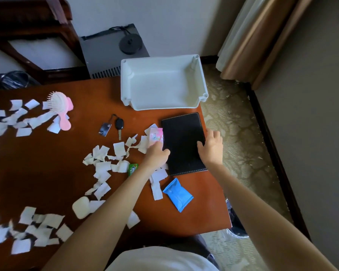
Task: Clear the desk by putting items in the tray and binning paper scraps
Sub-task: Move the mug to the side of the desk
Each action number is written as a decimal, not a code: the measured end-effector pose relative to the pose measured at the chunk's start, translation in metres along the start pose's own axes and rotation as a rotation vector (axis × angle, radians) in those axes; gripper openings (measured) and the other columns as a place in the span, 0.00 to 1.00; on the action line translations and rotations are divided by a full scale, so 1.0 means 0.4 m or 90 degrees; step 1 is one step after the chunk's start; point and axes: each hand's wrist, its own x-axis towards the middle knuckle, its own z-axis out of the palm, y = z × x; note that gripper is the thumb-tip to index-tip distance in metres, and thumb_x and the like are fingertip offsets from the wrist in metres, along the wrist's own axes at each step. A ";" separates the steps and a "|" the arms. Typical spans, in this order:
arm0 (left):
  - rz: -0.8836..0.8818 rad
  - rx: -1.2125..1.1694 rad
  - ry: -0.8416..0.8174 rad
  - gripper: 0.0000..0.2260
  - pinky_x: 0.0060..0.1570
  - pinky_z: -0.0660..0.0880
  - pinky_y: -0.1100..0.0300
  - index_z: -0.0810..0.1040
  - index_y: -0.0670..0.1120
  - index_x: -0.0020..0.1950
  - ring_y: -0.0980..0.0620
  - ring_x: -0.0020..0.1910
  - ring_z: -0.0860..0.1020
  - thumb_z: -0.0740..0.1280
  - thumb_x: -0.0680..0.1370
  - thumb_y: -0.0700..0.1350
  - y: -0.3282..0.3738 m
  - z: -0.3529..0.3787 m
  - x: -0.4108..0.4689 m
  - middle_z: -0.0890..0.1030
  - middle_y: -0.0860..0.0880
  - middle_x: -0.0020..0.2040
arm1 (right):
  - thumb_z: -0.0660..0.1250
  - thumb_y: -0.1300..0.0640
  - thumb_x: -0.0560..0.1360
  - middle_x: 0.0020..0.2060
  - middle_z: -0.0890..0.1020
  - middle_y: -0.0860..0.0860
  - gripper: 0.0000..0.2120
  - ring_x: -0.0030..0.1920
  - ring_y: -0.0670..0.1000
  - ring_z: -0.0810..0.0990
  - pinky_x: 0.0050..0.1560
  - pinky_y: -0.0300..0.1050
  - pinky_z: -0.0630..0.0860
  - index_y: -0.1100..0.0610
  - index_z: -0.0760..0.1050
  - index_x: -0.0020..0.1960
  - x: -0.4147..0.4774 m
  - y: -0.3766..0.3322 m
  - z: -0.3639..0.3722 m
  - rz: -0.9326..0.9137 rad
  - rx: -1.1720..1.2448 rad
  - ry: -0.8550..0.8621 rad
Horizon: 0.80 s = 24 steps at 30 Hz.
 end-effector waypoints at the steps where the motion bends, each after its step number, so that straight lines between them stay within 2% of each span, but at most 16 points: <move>1: 0.023 0.018 0.020 0.15 0.36 0.73 0.69 0.68 0.41 0.66 0.47 0.52 0.78 0.56 0.81 0.44 -0.013 -0.021 -0.012 0.75 0.40 0.58 | 0.62 0.65 0.74 0.59 0.73 0.62 0.21 0.59 0.62 0.71 0.59 0.55 0.70 0.64 0.68 0.66 -0.014 -0.020 0.002 -0.060 -0.045 0.035; 2: 0.048 0.034 0.042 0.15 0.33 0.70 0.71 0.69 0.41 0.66 0.48 0.50 0.78 0.56 0.81 0.45 -0.032 -0.043 -0.024 0.76 0.41 0.57 | 0.62 0.68 0.73 0.58 0.74 0.64 0.20 0.57 0.64 0.73 0.57 0.56 0.72 0.65 0.70 0.65 -0.028 -0.043 0.010 -0.127 -0.081 0.049; 4: 0.082 0.059 0.075 0.16 0.45 0.73 0.64 0.68 0.43 0.68 0.47 0.59 0.75 0.56 0.81 0.46 -0.086 -0.097 -0.053 0.75 0.43 0.63 | 0.62 0.69 0.73 0.58 0.76 0.64 0.19 0.57 0.65 0.75 0.58 0.58 0.73 0.65 0.73 0.63 -0.064 -0.105 0.027 -0.248 -0.137 0.014; 6: 0.092 0.095 0.107 0.17 0.57 0.73 0.54 0.68 0.43 0.69 0.45 0.65 0.72 0.56 0.81 0.45 -0.164 -0.155 -0.085 0.72 0.43 0.66 | 0.61 0.66 0.75 0.63 0.73 0.62 0.19 0.62 0.62 0.72 0.65 0.56 0.69 0.63 0.70 0.66 -0.109 -0.184 0.055 -0.318 -0.205 -0.069; 8: 0.085 0.163 0.152 0.17 0.59 0.72 0.52 0.67 0.42 0.69 0.44 0.65 0.71 0.56 0.81 0.45 -0.266 -0.216 -0.115 0.72 0.42 0.66 | 0.60 0.63 0.77 0.69 0.67 0.60 0.21 0.68 0.61 0.67 0.70 0.55 0.64 0.60 0.65 0.70 -0.156 -0.270 0.101 -0.368 -0.278 -0.145; 10: 0.052 0.202 0.200 0.18 0.60 0.71 0.54 0.66 0.43 0.71 0.44 0.65 0.71 0.55 0.82 0.46 -0.377 -0.276 -0.143 0.71 0.43 0.67 | 0.57 0.63 0.78 0.70 0.65 0.60 0.21 0.70 0.61 0.64 0.71 0.54 0.61 0.60 0.63 0.71 -0.208 -0.364 0.161 -0.394 -0.317 -0.198; 13: 0.003 0.213 0.253 0.19 0.63 0.70 0.56 0.64 0.44 0.72 0.46 0.67 0.69 0.55 0.82 0.47 -0.551 -0.362 -0.166 0.69 0.45 0.69 | 0.55 0.65 0.77 0.69 0.66 0.61 0.20 0.68 0.62 0.66 0.69 0.54 0.63 0.62 0.65 0.69 -0.288 -0.520 0.277 -0.403 -0.314 -0.244; 18: -0.015 0.262 0.295 0.19 0.68 0.66 0.53 0.65 0.42 0.72 0.44 0.72 0.63 0.56 0.81 0.47 -0.854 -0.537 -0.164 0.65 0.43 0.72 | 0.58 0.65 0.77 0.71 0.63 0.59 0.22 0.71 0.60 0.63 0.72 0.53 0.59 0.59 0.63 0.71 -0.425 -0.797 0.507 -0.429 -0.311 -0.300; 21: -0.037 0.259 0.329 0.19 0.67 0.66 0.53 0.66 0.41 0.70 0.43 0.71 0.62 0.56 0.81 0.45 -1.009 -0.659 -0.160 0.64 0.41 0.72 | 0.57 0.65 0.78 0.73 0.60 0.59 0.23 0.73 0.60 0.60 0.74 0.54 0.57 0.57 0.60 0.72 -0.515 -0.962 0.622 -0.431 -0.293 -0.334; 24: -0.082 0.188 0.353 0.24 0.66 0.68 0.52 0.58 0.40 0.74 0.42 0.71 0.62 0.58 0.80 0.45 -1.113 -0.752 -0.156 0.60 0.40 0.74 | 0.56 0.63 0.79 0.72 0.63 0.58 0.21 0.72 0.59 0.62 0.74 0.53 0.58 0.57 0.60 0.72 -0.580 -1.087 0.695 -0.446 -0.272 -0.351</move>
